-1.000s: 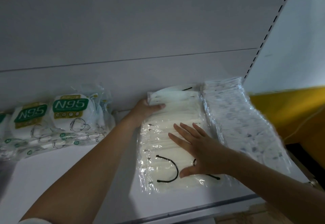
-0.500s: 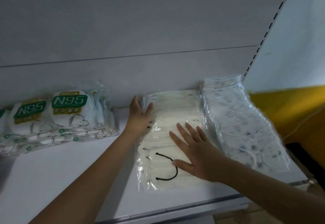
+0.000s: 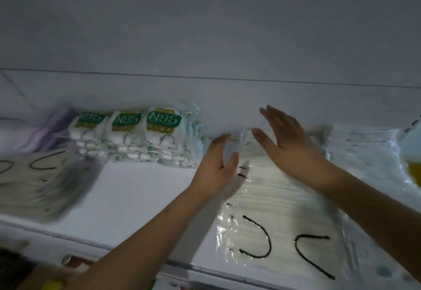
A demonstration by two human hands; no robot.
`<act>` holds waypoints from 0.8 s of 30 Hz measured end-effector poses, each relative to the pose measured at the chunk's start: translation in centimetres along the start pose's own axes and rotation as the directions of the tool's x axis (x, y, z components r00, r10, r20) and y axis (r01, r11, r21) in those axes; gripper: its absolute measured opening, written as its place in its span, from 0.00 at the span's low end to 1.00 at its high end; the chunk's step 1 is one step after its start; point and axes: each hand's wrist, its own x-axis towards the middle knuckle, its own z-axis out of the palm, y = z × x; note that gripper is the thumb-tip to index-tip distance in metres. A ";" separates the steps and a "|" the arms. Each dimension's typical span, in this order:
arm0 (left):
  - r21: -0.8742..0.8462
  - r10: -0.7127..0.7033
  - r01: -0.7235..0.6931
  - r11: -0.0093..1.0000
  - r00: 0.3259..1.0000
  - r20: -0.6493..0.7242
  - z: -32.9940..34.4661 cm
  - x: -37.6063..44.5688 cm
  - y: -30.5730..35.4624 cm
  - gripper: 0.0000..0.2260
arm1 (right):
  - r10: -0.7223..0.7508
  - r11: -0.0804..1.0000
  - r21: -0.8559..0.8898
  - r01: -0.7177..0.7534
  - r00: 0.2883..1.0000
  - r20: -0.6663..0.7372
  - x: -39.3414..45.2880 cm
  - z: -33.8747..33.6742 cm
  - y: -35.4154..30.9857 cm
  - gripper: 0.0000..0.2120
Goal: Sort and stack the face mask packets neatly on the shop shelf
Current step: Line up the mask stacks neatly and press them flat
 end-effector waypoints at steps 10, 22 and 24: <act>-0.019 -0.109 0.111 0.994 0.909 -0.403 -13.3 -9.2 0.0 0.13 | -0.451 0.860 0.259 0.440 0.892 -0.018 14.7 6.9 -22.9 0.29; -0.191 -0.515 0.649 0.736 0.354 -0.781 -44.4 -15.0 -14.3 0.36 | 0.064 0.996 0.013 -0.093 0.771 0.634 12.0 24.1 -37.8 0.47; -0.298 -0.720 0.726 0.620 0.376 -0.583 -47.2 -13.9 -16.1 0.45 | 0.215 0.961 -0.012 -0.277 0.717 0.663 11.5 25.2 -38.0 0.50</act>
